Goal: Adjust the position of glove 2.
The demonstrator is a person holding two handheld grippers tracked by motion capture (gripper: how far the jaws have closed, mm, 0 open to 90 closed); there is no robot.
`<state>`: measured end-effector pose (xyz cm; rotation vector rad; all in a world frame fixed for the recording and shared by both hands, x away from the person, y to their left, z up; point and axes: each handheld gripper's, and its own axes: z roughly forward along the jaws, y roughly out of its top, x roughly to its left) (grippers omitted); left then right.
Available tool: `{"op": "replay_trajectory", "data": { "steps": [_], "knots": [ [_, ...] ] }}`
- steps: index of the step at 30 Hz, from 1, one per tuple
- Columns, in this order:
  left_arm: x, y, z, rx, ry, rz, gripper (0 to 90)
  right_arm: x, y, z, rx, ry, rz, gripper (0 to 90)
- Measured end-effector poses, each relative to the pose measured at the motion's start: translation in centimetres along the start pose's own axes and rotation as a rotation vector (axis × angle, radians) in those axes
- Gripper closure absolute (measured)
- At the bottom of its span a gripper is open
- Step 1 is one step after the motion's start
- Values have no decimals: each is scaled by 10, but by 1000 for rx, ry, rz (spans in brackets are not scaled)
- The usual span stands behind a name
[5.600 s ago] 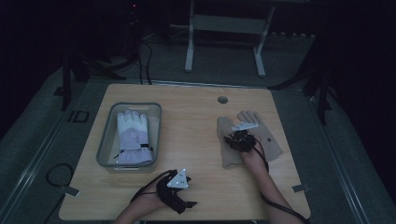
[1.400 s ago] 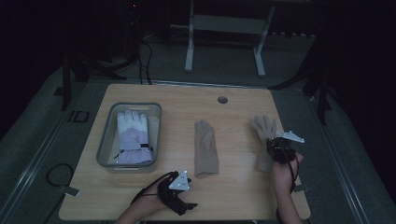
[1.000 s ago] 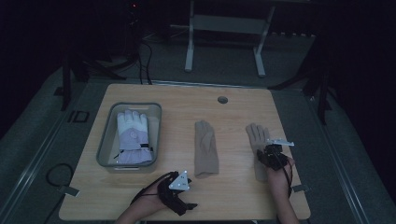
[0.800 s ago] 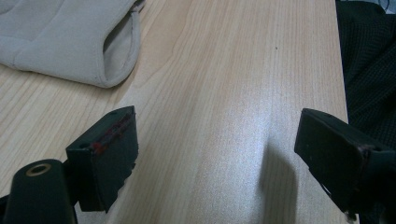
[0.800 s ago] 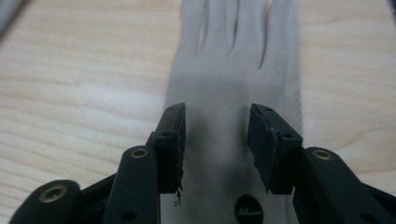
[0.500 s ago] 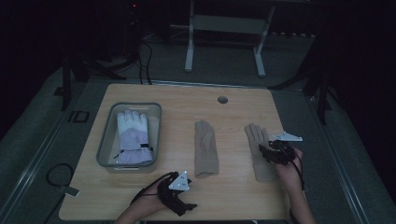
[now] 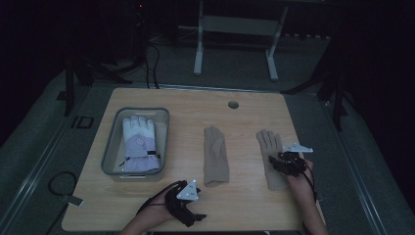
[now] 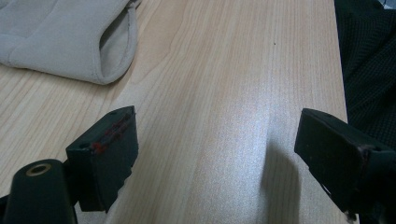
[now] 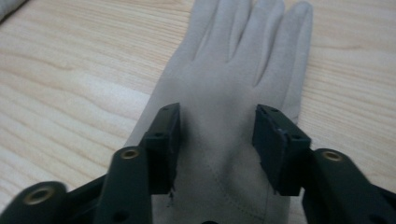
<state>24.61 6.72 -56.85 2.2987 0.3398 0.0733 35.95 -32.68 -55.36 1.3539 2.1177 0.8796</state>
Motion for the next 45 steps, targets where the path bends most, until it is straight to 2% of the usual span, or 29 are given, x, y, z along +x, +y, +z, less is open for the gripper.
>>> {"op": "replay_trajectory", "data": {
  "steps": [3, 4, 6, 7, 10, 14, 17, 20, 23, 27, 32, 39, 45],
  "knots": [
    [0, 0, 0, 5, 0, 3, 139, 1, -2, 0, -14, 8, -6, 656],
    [0, 0, 1, 5, 1, 3, 138, 2, -3, -1, -15, 5, -7, 730],
    [0, 0, 1, 5, 2, 3, 138, 5, -2, -2, -12, -17, -1, 796],
    [0, 0, 1, 5, 2, 3, 139, 7, -2, -2, -7, -28, 4, 808],
    [0, 0, 1, 4, 1, 2, 139, 10, 3, -3, 13, -35, 75, 824],
    [0, 0, 1, 4, 0, 2, 138, 19, 11, -10, -7, -63, 107, 830],
    [0, 0, 0, 1, 0, 1, 138, 24, 24, -18, -28, -70, 154, 830],
    [0, 0, 1, 4, 1, 4, 139, 32, 34, -24, -38, -76, 176, 829],
    [0, 0, 1, 3, 1, 3, 138, 40, 40, -27, -45, -82, 174, 829],
    [0, 1, 0, -1, 1, -1, 139, 63, 57, -32, -62, -78, 199, 829],
    [0, 0, 0, -6, -2, -1, 139, 91, 70, -31, -76, -60, 198, 829],
    [0, 0, 0, -6, -3, 2, 139, 131, 90, -22, -91, -12, 184, 828],
    [0, 0, -1, -6, -2, 5, 139, 161, 101, -8, -77, 21, 197, 827]
  ]
}}
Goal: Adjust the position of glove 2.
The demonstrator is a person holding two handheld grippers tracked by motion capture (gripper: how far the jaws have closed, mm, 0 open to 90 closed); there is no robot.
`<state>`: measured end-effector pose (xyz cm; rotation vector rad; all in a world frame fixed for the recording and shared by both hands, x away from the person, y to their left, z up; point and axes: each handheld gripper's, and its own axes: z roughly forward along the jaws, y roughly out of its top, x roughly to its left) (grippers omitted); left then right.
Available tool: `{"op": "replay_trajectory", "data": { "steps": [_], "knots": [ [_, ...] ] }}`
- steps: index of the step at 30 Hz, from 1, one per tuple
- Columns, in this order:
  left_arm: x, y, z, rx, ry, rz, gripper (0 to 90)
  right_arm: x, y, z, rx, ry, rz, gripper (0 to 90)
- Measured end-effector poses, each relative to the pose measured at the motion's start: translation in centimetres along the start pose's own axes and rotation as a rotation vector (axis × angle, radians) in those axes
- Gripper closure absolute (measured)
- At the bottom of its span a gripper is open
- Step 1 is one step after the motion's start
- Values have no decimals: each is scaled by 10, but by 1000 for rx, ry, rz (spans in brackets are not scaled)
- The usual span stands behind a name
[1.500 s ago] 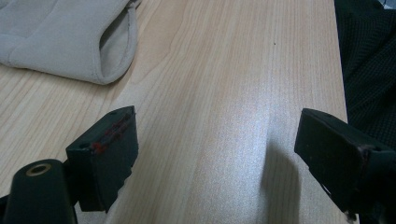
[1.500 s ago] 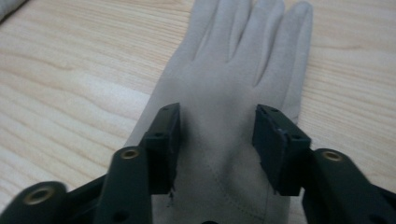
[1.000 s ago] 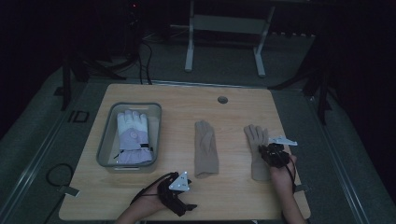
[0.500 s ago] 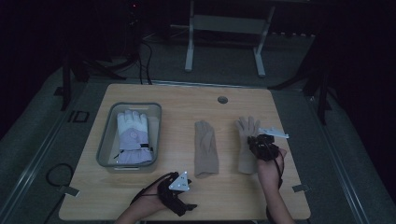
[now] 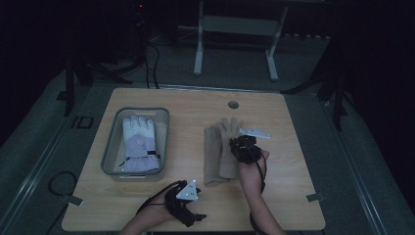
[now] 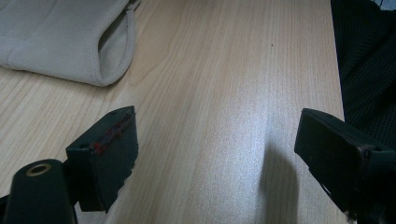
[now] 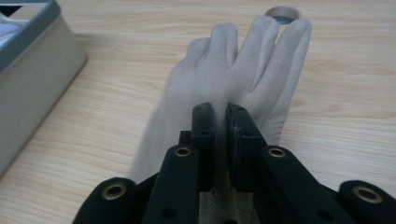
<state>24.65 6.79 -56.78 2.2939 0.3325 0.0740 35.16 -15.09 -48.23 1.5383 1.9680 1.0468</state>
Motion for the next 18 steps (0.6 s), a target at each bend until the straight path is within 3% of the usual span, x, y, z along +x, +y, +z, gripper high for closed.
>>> {"op": "replay_trajectory", "data": {
  "steps": [7, 14, 18],
  "knots": [
    [-2, 0, 1, 0, -2, 3, 139, 28, -3, 20, 23, 8, -22, 825],
    [-1, 0, 1, 1, 1, 5, 139, 32, -14, 41, 77, 1, -26, 820],
    [-1, 0, 0, 5, -3, 6, 138, 33, -24, 53, 114, -9, -63, 807]
  ]
}}
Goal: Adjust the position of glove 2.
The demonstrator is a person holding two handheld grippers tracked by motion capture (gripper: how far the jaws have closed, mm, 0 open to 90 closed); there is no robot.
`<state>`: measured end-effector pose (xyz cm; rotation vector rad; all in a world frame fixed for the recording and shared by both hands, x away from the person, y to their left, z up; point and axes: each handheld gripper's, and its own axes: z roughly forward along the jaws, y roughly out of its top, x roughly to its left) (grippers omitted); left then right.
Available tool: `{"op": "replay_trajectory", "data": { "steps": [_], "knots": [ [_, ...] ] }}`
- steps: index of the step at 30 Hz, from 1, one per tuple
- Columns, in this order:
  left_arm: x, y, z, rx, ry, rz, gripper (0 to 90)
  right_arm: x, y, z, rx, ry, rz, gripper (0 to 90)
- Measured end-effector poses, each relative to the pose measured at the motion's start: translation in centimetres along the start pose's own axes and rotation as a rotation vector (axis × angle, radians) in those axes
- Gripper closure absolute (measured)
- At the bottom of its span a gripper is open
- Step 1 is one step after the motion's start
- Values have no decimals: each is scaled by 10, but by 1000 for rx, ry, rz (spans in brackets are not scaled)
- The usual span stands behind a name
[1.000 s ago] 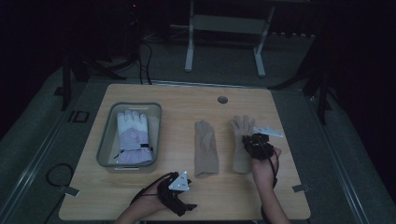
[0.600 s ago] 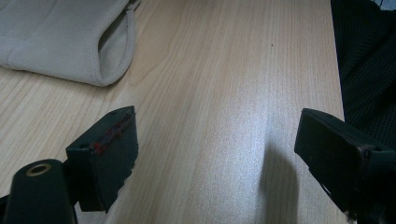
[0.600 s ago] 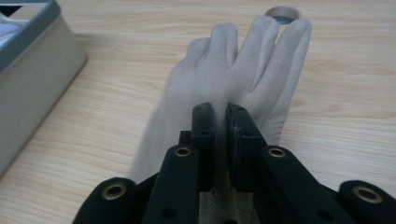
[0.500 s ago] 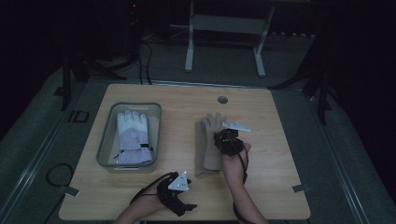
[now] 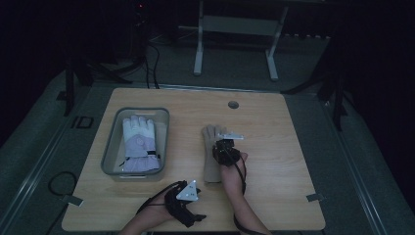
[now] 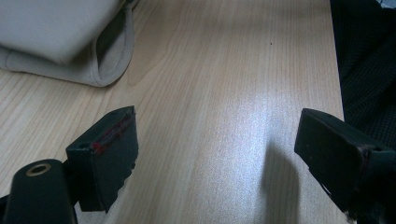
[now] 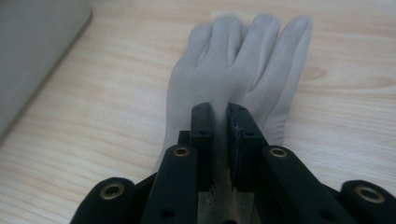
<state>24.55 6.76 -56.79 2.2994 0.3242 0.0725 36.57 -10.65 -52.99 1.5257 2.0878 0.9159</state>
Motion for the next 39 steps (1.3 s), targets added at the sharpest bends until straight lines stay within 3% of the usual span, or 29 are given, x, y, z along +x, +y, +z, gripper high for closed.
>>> {"op": "replay_trajectory", "data": {
  "steps": [8, 14, 15, 17, 20, 21, 22, 25, 27, 28, 32, 35, 39],
  "knots": [
    [0, 0, 0, 4, -2, -5, 139, -6, -5, 8, 36, 36, -27, 680],
    [0, 1, 0, 6, -3, -13, 139, -7, -11, 11, 28, 66, -95, 545],
    [0, 1, 1, 11, 1, -10, 139, -6, -11, 11, 35, 77, -135, 471],
    [-1, 1, 1, 10, 2, -11, 139, -6, -10, 9, 42, 105, -146, 400],
    [-1, 1, 1, 9, 4, -12, 139, -6, -9, 6, 46, 105, -169, 341],
    [-1, 1, 1, 9, 4, -12, 139, -6, -9, 4, 44, 122, -165, 322],
    [0, 2, 0, 7, 12, -16, 139, -8, -7, -1, 37, 155, -150, 249],
    [0, 2, 0, 9, 25, -17, 140, -10, -6, -7, 40, 209, -162, 152],
    [0, 2, 0, 9, 25, -17, 139, -11, -6, -9, 38, 223, -159, 152],
    [0, 3, -2, 10, 54, -13, 139, -15, -5, -15, 39, 245, -168, 151],
    [3, 2, -1, 0, 76, -32, 139, -25, -5, -23, 12, 276, -190, 157],
    [2, 2, -1, -19, 67, -40, 139, -31, -6, -25, -2, 270, -253, 178],
    [2, 2, -1, -23, 74, -41, 139, -35, -8, -28, -9, 291, -290, 173]
  ]
}}
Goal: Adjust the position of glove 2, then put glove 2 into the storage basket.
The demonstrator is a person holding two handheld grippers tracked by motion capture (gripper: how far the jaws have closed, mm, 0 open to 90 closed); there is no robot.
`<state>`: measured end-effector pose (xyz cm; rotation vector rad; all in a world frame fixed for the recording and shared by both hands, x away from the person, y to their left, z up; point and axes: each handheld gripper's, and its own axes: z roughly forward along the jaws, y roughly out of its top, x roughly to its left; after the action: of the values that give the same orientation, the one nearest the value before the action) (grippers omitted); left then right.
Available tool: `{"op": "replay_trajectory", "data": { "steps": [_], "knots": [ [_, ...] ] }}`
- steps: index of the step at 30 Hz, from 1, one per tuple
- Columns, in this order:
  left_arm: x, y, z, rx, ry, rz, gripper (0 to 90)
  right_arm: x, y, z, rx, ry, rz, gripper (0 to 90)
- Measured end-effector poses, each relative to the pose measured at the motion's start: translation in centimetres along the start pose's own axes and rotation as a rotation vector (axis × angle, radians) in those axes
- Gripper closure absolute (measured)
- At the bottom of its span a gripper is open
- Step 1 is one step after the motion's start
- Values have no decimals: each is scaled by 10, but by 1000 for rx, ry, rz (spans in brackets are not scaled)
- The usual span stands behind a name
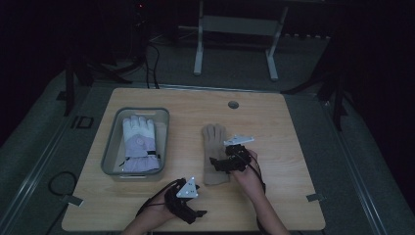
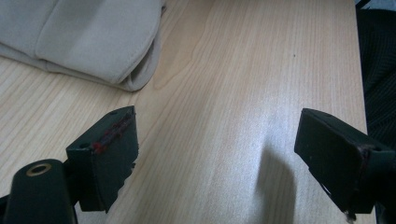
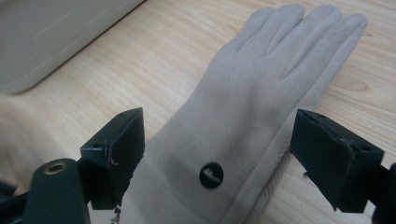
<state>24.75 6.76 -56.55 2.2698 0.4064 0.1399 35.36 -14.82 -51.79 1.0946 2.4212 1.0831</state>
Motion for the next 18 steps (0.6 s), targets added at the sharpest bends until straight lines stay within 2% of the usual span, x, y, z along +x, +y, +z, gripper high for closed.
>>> {"op": "replay_trajectory", "data": {
  "steps": [1, 2, 3, 4, 5, 6, 7, 8, 9, 14, 15, 16, 17, 18],
  "knots": [
    [0, 1, -1, -6, 15, -9, 139, -1, -1, -2, 10, 5, -24, 162],
    [0, 1, -1, -6, 15, -9, 138, -1, -1, -2, 10, 5, -24, 162],
    [0, 2, -2, -18, 26, -16, 139, -3, -3, -5, 17, 25, -8, 137],
    [0, 2, -2, -18, 26, -16, 138, -3, -3, -5, 17, 25, -8, 137],
    [0, 2, -3, -35, 48, -21, 138, -6, -4, -8, 39, 30, 23, 131],
    [0, 2, -3, -35, 48, -21, 138, -6, -4, -8, 39, 30, 23, 131],
    [0, 3, -3, -36, 62, -23, 138, -8, -6, -10, 64, -2, 11, 130],
    [0, 3, -3, -36, 62, -23, 138, -8, -6, -10, 64, -2, 11, 130],
    [1, 4, -2, -35, 70, -31, 138, -11, -7, -13, 56, 17, 11, 123],
    [2, 10, -5, -44, 87, -37, 138, -19, -8, -17, 58, 16, 4, 141],
    [2, 14, -6, -59, 100, -24, 138, -25, -7, -19, 45, 18, 9, 157],
    [2, 14, -6, -59, 100, -24, 139, -25, -7, -19, 45, 18, 9, 157],
    [4, 18, -6, -62, 127, -13, 140, -30, -5, -20, 36, 20, 7, 175],
    [4, 18, -6, -62, 127, -13, 141, -30, -5, -20, 36, 20, 7, 175]
  ]
}}
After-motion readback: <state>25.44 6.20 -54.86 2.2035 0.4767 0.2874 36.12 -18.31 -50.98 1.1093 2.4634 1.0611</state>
